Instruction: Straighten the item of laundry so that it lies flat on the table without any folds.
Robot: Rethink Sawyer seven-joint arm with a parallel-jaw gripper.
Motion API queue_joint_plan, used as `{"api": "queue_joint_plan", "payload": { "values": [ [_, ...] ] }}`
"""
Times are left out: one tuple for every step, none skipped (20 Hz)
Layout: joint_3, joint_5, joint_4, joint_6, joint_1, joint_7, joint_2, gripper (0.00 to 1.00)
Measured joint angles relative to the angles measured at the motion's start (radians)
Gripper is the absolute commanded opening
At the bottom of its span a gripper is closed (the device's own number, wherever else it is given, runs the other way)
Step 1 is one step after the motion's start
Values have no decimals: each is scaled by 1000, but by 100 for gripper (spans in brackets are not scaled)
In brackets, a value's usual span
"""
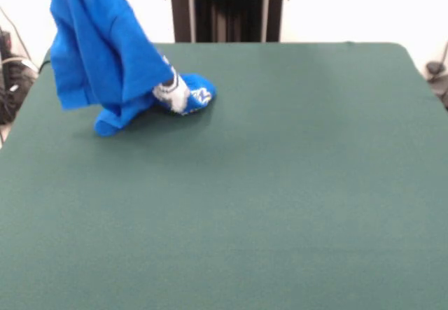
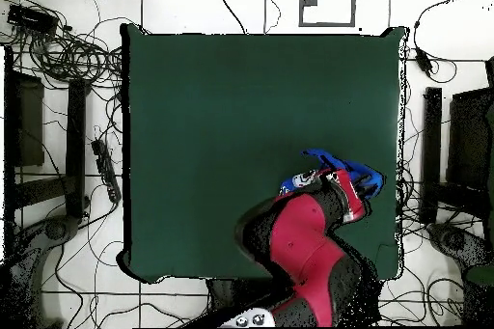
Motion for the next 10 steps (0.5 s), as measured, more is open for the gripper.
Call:
{"api": "queue_joint_plan", "payload": {
  "values": [
    [45, -16, 0, -33, -33, 0, -24, 0],
    [69, -27, 0, -46, -50, 0, -38, 0],
    [106, -48, 0, -58, -79, 0, -61, 0],
    [172, -86, 1, -72, -133, 0, -100, 0],
    [300, -156, 3, -85, -243, 0, -167, 0],
    [355, -185, 5, -86, -293, 0, -192, 0],
    [388, -202, 6, -86, -323, 0, -205, 0],
    [421, -220, 7, -87, -354, 0, -218, 0],
    [503, -258, 8, -87, -429, 0, -242, 0],
    [585, -297, 10, -87, -503, 0, -267, 0]
  ]
}}
